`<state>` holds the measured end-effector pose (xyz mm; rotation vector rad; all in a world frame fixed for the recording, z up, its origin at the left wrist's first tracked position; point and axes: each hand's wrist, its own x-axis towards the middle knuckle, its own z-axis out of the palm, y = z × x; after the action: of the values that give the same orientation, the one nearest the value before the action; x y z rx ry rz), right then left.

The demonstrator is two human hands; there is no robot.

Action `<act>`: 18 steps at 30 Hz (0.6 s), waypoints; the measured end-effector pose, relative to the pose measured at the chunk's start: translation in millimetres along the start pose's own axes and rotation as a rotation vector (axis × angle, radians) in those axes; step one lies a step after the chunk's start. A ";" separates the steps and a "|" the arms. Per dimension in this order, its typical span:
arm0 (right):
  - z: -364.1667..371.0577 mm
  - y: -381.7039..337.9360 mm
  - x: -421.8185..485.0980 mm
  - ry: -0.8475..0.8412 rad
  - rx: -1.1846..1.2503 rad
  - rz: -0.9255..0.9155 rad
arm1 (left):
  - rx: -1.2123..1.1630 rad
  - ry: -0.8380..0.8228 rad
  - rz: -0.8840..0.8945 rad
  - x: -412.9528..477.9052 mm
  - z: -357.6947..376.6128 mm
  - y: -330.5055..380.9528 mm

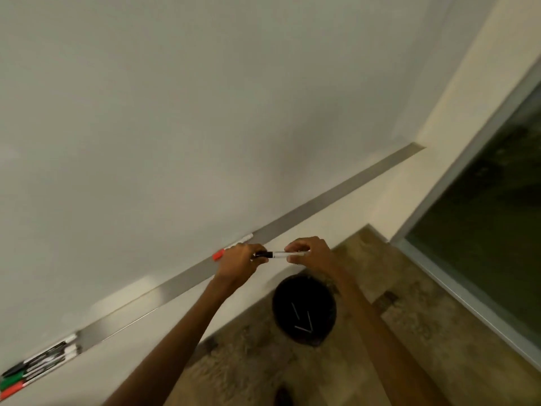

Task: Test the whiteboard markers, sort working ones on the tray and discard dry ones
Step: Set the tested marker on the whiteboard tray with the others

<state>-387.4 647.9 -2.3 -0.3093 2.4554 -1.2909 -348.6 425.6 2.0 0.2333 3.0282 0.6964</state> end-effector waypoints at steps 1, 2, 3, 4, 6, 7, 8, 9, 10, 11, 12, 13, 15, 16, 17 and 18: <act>2.0 16.4 0.6 -0.014 -0.027 0.013 | -0.021 -0.025 0.015 5.4 15.4 3.4; 3.7 33.4 2.0 -0.022 -0.053 0.027 | -0.033 -0.046 0.028 10.3 30.0 6.3; 4.6 47.3 3.0 -0.021 -0.080 0.037 | -0.034 -0.064 0.031 15.0 43.9 8.4; 6.1 64.4 5.5 -0.020 -0.106 0.051 | -0.027 -0.077 0.030 19.6 57.7 9.4; 5.0 85.3 6.3 -0.010 -0.129 0.078 | -0.007 -0.106 0.029 29.2 83.2 11.7; 4.5 93.7 5.6 0.000 -0.136 0.086 | 0.001 -0.121 0.033 33.6 94.7 13.0; 4.5 103.8 5.9 0.015 -0.139 0.091 | 0.007 -0.136 0.041 37.8 104.7 15.1; 4.8 112.3 6.0 0.033 -0.146 0.090 | 0.014 -0.152 0.051 42.0 113.7 17.6; 5.6 121.5 6.4 0.061 -0.143 0.083 | 0.020 -0.167 0.056 46.3 122.0 19.5; 6.4 131.1 8.0 0.085 -0.137 0.083 | 0.029 -0.179 0.054 50.5 129.5 21.2; 6.8 139.3 10.8 0.086 -0.124 0.097 | 0.038 -0.189 0.049 55.2 136.5 22.9; 6.7 146.0 14.2 0.070 -0.124 0.112 | 0.051 -0.199 0.047 59.8 143.9 24.3; 8.3 163.9 22.4 0.064 -0.132 0.121 | 0.072 -0.230 0.041 68.7 156.5 27.2; 8.6 170.8 25.2 0.072 -0.131 0.120 | 0.084 -0.245 0.040 72.9 161.8 28.3; 8.6 176.0 27.5 0.083 -0.127 0.128 | 0.096 -0.260 0.038 77.1 167.3 28.5; 8.4 181.0 29.2 0.089 -0.124 0.139 | 0.107 -0.277 0.035 80.8 173.0 28.6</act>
<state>-416.3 733.0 -162.3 -0.1110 2.5863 -1.1205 -414.3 538.1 -140.5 0.3537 2.8038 0.4593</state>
